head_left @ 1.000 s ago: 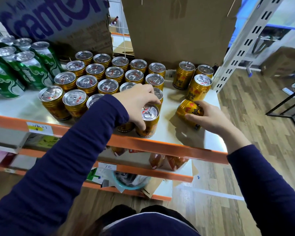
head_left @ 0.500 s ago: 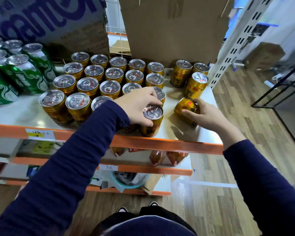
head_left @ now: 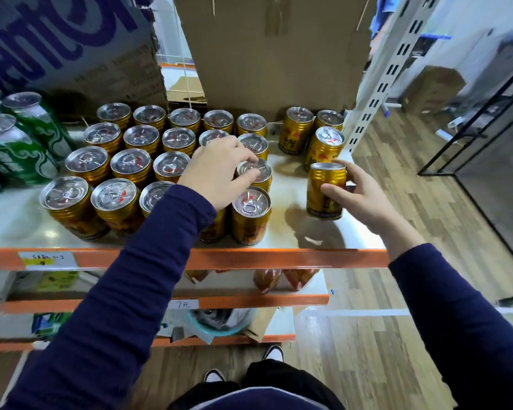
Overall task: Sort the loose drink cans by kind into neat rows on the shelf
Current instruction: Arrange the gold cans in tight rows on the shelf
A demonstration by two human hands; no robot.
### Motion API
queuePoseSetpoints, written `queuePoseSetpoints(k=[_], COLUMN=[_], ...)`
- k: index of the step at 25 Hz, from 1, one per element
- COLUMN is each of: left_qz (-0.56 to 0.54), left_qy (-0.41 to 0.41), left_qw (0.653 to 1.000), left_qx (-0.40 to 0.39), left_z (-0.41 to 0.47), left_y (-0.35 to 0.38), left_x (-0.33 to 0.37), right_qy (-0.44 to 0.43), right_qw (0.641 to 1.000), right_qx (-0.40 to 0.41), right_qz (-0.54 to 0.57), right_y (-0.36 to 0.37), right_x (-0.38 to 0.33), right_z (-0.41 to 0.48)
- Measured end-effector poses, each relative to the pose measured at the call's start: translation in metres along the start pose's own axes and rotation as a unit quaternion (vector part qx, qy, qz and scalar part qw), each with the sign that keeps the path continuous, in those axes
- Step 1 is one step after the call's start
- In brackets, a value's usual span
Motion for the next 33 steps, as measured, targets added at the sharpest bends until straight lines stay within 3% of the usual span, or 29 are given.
queuePoseSetpoints(k=[4, 8, 12, 16, 22, 33], left_qz=[0.049, 0.081, 0.061, 0.065, 0.072, 0.072], left_qy=[-0.048, -0.098, -0.125, -0.129, -0.130, -0.126], left_qw=[0.997, 0.990, 0.988, 0.988, 0.988, 0.989], left_qx=[0.024, 0.056, 0.060, 0.055, 0.041, 0.032], left_z=[0.020, 0.024, 0.024, 0.023, 0.023, 0.022], left_y=[0.010, 0.019, 0.027, 0.030, 0.031, 0.033], left_x=[-0.004, -0.012, -0.019, -0.021, -0.027, -0.029], right_qy=[-0.038, -0.079, -0.177, -0.256, -0.296, -0.252], right_qw=[0.998, 0.981, 0.929, 0.878, 0.872, 0.869], right_qx=[-0.037, -0.126, -0.197, -0.179, -0.123, -0.095], right_qz=[-0.044, -0.122, -0.260, -0.362, -0.370, -0.415], right_y=[-0.007, -0.006, 0.002, 0.013, 0.048, 0.084], right_x=[-0.005, -0.018, -0.038, -0.068, -0.121, -0.108], right_z=[0.018, 0.030, 0.031, 0.037, 0.095, 0.139])
Point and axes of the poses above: each hand's wrist, its own z-axis towards the middle knuckle, its own y-axis out of the palm, x = y × z, the point moved 9 cm from there along z, towards the middle knuckle, and after that the axes turned 6 degrees about x, right-handed, at the moved point
